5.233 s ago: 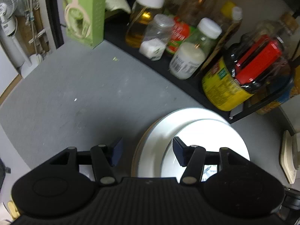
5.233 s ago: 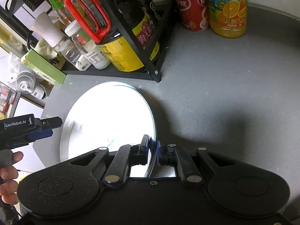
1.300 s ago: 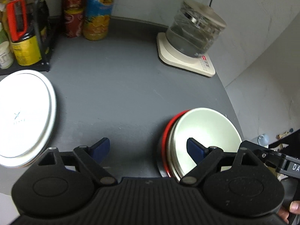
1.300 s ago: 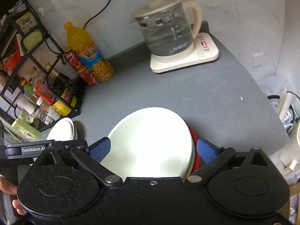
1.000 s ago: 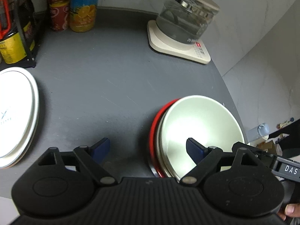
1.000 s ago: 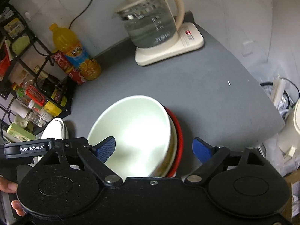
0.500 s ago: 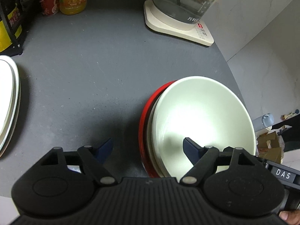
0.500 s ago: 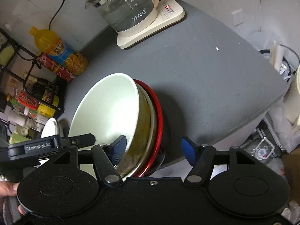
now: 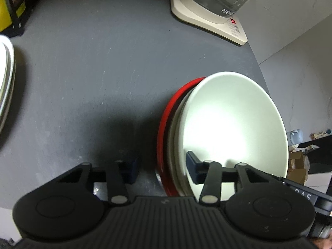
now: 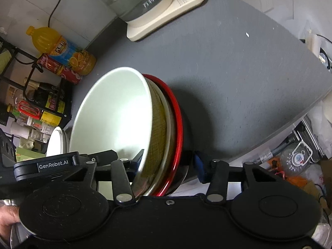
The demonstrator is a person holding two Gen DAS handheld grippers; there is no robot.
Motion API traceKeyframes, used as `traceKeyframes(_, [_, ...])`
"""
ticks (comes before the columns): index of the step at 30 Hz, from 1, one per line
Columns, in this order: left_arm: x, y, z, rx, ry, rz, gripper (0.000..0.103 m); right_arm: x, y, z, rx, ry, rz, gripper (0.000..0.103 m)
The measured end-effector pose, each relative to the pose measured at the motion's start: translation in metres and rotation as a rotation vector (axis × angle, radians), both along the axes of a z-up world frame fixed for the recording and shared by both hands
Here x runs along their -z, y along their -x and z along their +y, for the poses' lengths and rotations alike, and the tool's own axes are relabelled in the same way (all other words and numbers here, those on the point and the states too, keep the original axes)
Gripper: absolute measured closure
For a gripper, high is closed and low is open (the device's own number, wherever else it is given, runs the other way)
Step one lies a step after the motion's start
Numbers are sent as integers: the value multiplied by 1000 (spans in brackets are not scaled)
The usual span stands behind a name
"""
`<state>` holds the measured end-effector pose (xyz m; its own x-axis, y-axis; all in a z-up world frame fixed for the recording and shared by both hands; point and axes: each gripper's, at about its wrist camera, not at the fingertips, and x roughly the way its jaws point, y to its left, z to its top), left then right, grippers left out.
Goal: Organize plates and bowls
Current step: 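Lift the nested bowl stack and carry it over the plate stack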
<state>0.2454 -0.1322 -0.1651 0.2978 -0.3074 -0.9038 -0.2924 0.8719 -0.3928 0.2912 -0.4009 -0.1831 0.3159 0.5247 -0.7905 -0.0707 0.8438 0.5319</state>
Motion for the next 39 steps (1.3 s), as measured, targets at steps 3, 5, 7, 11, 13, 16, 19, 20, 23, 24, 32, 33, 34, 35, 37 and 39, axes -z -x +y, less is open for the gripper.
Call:
traceKeyframes(3, [4, 2, 2, -16, 17, 15, 63, 2, -1, 0, -5, -2, 7, 56])
traceKeyframes(5, [5, 3, 2, -24, 28, 15, 64, 3, -1, 0, -8, -4, 11, 56])
traceKeyframes(7, [6, 3, 2, -27, 44, 12, 70, 3, -2, -1, -8, -6, 11, 56])
traceKeyframes(11, [4, 5, 3, -32, 65, 4, 73, 3, -2, 1, -13, 7, 2, 59])
traceKeyframes(13, [3, 6, 2, -28, 63, -1, 73, 3, -2, -1, -9, 3, 4, 61])
traceKeyframes(16, [3, 5, 1, -24, 55, -1, 73, 2, -2, 1, -17, 8, -5, 61])
traceKeyframes(19, [0, 7, 5, -32, 51, -16, 73, 0, -2, 5, -27, 5, -15, 62])
traceKeyframes(20, [-2, 7, 7, -37, 52, -21, 72, -1, -3, 6, -31, 4, -18, 62])
traceKeyframes(23, [-8, 9, 16, -55, 54, -33, 72, -6, -5, 14, -48, 0, -28, 61])
traceKeyframes(24, [-10, 10, 19, -62, 53, -36, 72, -8, -6, 17, -54, -1, -34, 61])
traceKeyframes(32, [-24, 14, 53, -118, 48, -49, 72, -22, -18, 48, -114, -11, -64, 61])
traceKeyframes(33, [-26, 15, 57, -125, 46, -49, 72, -24, -19, 52, -122, -13, -68, 61])
traceKeyframes(34, [-28, 16, 63, -133, 44, -52, 72, -26, -21, 57, -133, -15, -70, 61])
traceKeyframes(35, [-29, 16, 66, -140, 40, -55, 72, -27, -22, 62, -141, -17, -71, 61])
traceKeyframes(37, [-32, 18, 76, -158, 35, -57, 72, -29, -24, 72, -158, -20, -74, 61])
traceKeyframes(39, [-35, 22, 88, -178, 30, -61, 72, -32, -27, 84, -176, -24, -80, 61])
